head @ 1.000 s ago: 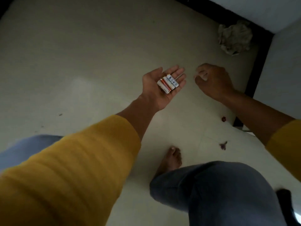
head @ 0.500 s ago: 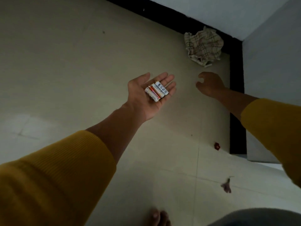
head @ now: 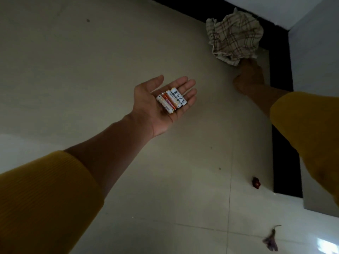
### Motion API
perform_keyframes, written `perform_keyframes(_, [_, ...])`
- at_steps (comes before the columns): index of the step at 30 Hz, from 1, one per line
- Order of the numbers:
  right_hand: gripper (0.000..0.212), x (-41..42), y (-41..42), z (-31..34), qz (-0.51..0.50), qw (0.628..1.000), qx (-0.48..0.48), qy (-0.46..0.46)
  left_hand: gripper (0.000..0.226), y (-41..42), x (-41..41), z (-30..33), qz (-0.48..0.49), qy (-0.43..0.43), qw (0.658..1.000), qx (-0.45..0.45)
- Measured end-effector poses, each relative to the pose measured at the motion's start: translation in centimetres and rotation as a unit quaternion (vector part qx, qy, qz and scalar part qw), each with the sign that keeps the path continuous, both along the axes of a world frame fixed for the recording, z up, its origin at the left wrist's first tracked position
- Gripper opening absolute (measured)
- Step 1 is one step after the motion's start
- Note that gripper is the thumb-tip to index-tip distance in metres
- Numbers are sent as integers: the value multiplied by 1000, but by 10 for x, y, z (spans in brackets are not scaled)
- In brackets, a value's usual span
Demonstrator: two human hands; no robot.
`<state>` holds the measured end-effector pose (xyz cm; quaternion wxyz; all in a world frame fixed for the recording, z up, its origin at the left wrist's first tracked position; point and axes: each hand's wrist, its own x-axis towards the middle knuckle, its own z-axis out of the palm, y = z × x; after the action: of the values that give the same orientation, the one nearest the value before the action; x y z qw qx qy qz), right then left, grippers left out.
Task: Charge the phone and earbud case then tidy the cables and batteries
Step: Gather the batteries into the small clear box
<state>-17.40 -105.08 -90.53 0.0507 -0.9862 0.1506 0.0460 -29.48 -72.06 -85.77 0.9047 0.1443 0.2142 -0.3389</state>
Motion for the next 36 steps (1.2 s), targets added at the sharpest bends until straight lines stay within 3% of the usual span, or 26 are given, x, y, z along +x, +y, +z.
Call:
perform_keyframes(8, [39,12,-15,4,-3,1000,4,-4,57,0,-6,-9,-8,4,1000,4])
perform_keyframes(11, [66,25,-39,-5,-46,997,63,-4,57,0,-9,-10,-15,5,1000,12])
perform_keyframes(15, [58,6,-17,6,-64,994,85,-31,58,2,-14,-10,-20,5,1000,12])
perform_keyframes(19, [80,-9,-2,14,-71,991,92,-62,59,8,-17,-5,-20,0,1000,12])
perform_keyframes(23, [27,-33,40,42,-9,992,110,-60,60,11,-34,11,-8,12,1000,-11])
perform_keyframes(28, [27,-72,118,87,8,964,262,-48,64,24,-69,50,33,35,998,-47])
perform_keyframes(31, [17,-102,168,128,54,940,335,-49,66,37,-90,82,64,56,995,-51])
perform_keyframes(36, [16,-155,248,223,150,917,364,-60,69,71,-123,160,116,75,988,-67])
